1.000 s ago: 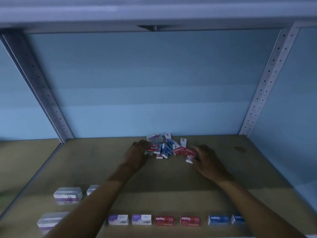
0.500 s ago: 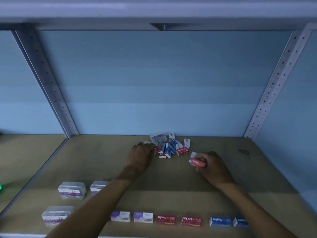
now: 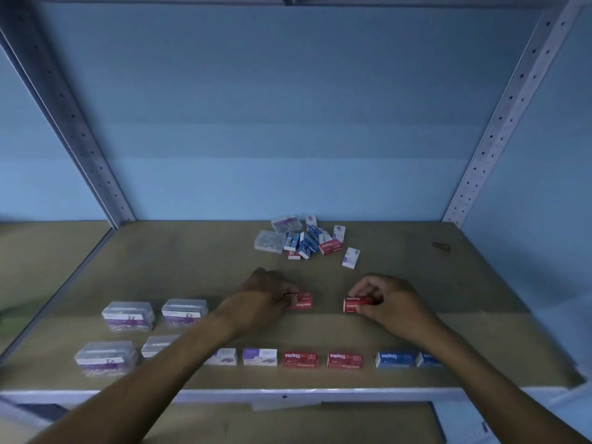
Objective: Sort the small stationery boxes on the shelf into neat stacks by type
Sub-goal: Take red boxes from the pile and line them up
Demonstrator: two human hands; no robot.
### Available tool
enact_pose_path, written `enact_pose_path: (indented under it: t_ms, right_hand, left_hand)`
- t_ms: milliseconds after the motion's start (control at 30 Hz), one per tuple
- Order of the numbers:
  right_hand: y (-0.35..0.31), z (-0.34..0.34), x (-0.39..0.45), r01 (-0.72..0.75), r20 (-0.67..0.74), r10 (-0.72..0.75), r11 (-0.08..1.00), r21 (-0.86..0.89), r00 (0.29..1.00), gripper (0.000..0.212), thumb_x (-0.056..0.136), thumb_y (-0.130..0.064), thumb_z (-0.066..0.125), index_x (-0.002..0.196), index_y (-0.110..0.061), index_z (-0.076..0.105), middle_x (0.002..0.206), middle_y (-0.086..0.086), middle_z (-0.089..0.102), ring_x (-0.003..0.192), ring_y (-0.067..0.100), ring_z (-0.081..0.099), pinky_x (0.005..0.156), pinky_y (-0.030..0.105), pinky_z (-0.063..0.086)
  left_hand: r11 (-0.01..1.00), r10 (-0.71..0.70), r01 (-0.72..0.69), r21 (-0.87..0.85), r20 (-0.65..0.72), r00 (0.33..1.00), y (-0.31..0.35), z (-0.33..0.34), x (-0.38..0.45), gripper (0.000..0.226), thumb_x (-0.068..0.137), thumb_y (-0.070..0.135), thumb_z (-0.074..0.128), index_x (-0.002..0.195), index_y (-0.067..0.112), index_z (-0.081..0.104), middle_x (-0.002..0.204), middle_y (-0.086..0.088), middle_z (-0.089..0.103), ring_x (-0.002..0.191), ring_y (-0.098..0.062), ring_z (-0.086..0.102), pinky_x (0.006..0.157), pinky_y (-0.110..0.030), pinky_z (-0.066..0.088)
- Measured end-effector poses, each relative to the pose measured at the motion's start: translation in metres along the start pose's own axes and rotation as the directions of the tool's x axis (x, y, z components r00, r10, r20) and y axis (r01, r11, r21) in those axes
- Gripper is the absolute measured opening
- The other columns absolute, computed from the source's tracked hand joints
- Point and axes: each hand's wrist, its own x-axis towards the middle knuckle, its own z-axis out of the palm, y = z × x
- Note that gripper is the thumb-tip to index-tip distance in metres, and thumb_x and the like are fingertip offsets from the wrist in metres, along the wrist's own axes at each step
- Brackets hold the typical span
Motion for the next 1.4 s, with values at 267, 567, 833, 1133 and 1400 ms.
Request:
enact_pose_path:
  t_ms: [267, 567, 833, 1133, 1400]
  right_hand:
    - [0.008, 0.011, -0.01, 0.042, 0.043, -0.039, 0.996, -0.074, 0.998, 0.027, 0.081, -0.008, 0.079, 0.087, -0.032, 0.071, 0.085, -0.015, 0.071, 0.083, -0.007, 0.064, 0.069, 0.01, 0.049]
    - [0.015, -0.009, -0.007, -0.014, 0.099, 0.027, 0.991, -0.131, 0.995, 0.037, 0.079, -0.029, 0.086, 0.104, -0.046, 0.066, 0.101, -0.023, 0.068, 0.09, -0.01, 0.061, 0.067, 0.007, 0.049]
    - [0.005, -0.01, -0.004, 0.056, 0.089, -0.05, 0.996, -0.064, 0.995, 0.025, 0.081, -0.019, 0.079, 0.089, -0.041, 0.071, 0.085, -0.014, 0.069, 0.08, 0.005, 0.065, 0.073, 0.028, 0.055]
    - [-0.02, -0.026, 0.007, 0.219, 0.227, -0.171, 0.953, -0.209, 0.959, 0.067, 0.083, -0.019, 0.079, 0.128, -0.061, 0.051, 0.095, -0.029, 0.07, 0.083, -0.001, 0.068, 0.071, 0.016, 0.055]
    - [-0.031, 0.014, 0.019, 0.213, 0.357, -0.078, 0.909, -0.357, 0.931, 0.071, 0.083, -0.031, 0.079, 0.144, -0.044, 0.046, 0.085, -0.031, 0.071, 0.079, -0.017, 0.061, 0.068, 0.011, 0.049]
  left_hand:
    - [0.994, -0.037, 0.024, 0.107, 0.12, 0.992, 0.007, 0.012, -0.011, 0.034, 0.102, 0.042, 0.041, 0.127, 0.031, 0.061, 0.131, 0.003, 0.058, 0.118, -0.018, 0.043, 0.101, -0.028, 0.033]
    - [0.996, -0.089, 0.089, 0.007, 0.101, 0.991, 0.002, -0.008, -0.013, 0.032, 0.096, 0.039, 0.055, 0.127, 0.033, 0.061, 0.136, 0.007, 0.055, 0.123, -0.015, 0.045, 0.105, -0.03, 0.04]
    - [0.999, -0.051, 0.049, 0.019, 0.13, 0.99, 0.006, 0.009, -0.009, 0.032, 0.095, 0.042, 0.055, 0.123, 0.03, 0.065, 0.127, 0.007, 0.062, 0.115, -0.012, 0.054, 0.099, -0.024, 0.04]
    - [0.996, -0.09, 0.088, 0.021, 0.139, 0.986, 0.003, 0.005, -0.011, 0.03, 0.095, 0.043, 0.057, 0.12, 0.03, 0.068, 0.125, 0.008, 0.064, 0.115, -0.014, 0.054, 0.102, -0.031, 0.045]
    - [0.993, -0.11, 0.113, -0.014, 0.148, 0.983, 0.003, 0.003, -0.015, 0.027, 0.092, 0.04, 0.062, 0.116, 0.03, 0.07, 0.121, 0.007, 0.067, 0.107, -0.013, 0.06, 0.097, -0.03, 0.049]
